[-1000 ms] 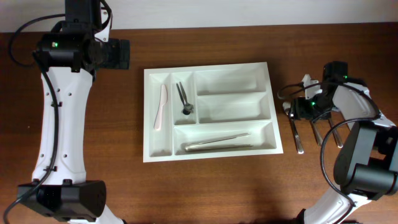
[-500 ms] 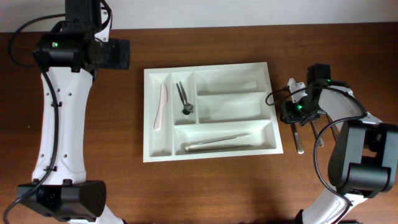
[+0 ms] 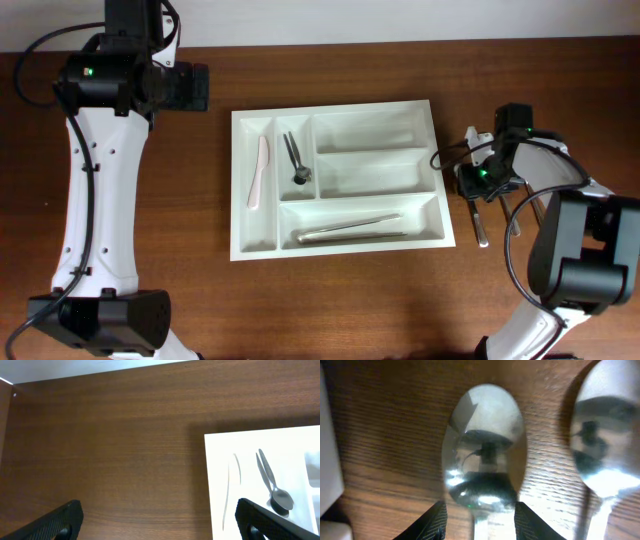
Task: Pack container
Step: 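Lower right gripper and grasp a large spoon, then lift the large spoon with right gripper over the middle tray compartment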
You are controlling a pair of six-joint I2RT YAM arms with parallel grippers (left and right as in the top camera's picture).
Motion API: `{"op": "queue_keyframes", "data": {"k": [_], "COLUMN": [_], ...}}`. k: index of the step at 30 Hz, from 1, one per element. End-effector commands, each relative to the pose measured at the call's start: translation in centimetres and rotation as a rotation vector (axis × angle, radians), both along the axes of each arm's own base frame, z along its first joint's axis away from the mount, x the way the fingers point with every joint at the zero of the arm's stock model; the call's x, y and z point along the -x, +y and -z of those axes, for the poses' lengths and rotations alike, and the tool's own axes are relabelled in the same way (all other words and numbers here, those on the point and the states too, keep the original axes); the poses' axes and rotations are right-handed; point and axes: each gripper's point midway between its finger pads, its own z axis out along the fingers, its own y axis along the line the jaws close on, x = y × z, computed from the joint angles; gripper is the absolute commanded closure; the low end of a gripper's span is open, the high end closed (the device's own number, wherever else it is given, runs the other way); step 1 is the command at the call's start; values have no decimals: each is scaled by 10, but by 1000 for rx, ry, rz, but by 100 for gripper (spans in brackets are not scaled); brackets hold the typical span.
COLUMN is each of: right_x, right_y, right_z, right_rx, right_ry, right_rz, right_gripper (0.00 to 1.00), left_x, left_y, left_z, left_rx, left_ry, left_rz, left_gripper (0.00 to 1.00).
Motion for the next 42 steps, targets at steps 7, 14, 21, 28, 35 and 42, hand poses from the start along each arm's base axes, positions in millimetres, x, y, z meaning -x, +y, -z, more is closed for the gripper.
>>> {"op": "queue_keyframes", "data": {"k": [7,14,21,28,35,42], "right_x": [11,-9,-68,-103,-81,-38], "right_y": [0,-4,-11,16,114,182], "right_z": [26,-9,-112,-190,-190,-181], "right_rx": [-7,-1,29,53,-53,-132], "right_ry": [77,58,-126,-303,-316,-298], "right_rz": [1,1,-6,-111,-710,-1185], "right_gripper": [84,96,96,96,96,96], "left_x": [1,1,1,1,1,1], "left_y": [2,2,2,2,2,2], "left_z": [-6,-6,-5,-6,-6,-5], "left_rx": [4,4,4,4,4,4], "left_ry": [-16,-16,-15,-16,-16,-15], "left_rz": [-16,-17,-16,-16,-16,-16], "left_gripper": [1,1,1,1,1,1]}}
